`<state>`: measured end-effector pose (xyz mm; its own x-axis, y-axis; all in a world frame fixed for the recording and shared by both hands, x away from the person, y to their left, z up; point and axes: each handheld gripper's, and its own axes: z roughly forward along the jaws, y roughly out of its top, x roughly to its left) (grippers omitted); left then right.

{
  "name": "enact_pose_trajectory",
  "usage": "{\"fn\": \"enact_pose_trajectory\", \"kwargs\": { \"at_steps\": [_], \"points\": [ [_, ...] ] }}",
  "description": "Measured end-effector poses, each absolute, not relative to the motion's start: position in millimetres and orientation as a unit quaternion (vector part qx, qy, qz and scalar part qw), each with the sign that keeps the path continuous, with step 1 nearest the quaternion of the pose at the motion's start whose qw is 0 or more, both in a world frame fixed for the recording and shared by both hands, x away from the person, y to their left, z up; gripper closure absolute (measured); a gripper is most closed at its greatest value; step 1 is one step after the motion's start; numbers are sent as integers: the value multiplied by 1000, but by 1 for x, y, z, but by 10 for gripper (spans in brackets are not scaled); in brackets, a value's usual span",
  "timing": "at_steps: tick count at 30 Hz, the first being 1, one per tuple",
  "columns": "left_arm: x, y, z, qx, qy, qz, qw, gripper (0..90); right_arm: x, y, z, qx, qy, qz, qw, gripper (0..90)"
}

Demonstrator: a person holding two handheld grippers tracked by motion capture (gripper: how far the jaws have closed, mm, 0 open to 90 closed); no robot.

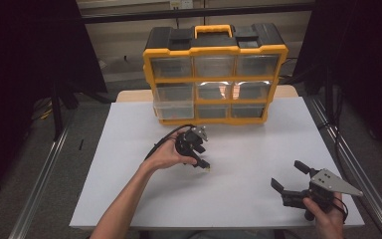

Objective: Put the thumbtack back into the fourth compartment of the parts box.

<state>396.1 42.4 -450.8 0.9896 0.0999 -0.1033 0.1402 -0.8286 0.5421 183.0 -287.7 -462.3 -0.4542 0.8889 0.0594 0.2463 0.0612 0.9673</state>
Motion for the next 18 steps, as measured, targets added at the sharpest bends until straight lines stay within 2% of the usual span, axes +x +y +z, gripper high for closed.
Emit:
{"fn": "enact_pose_trajectory", "kwargs": {
  "at_steps": [1,6,9,14,18],
  "points": [
    [396,42,-451,956,55,-45,284,425,183,-288,-462,428,664,535,301,8],
    [398,37,-449,962,41,-59,265,497,183,-288,-462,427,664,536,300,8],
    [396,35,-451,964,36,-48,260,556,183,-288,-462,427,665,535,300,8],
    [396,32,-452,965,22,-53,254,627,183,-287,-462,427,664,535,300,8],
    [395,28,-454,967,18,-54,250,637,183,-287,-462,427,664,536,301,8]
  ]
}}
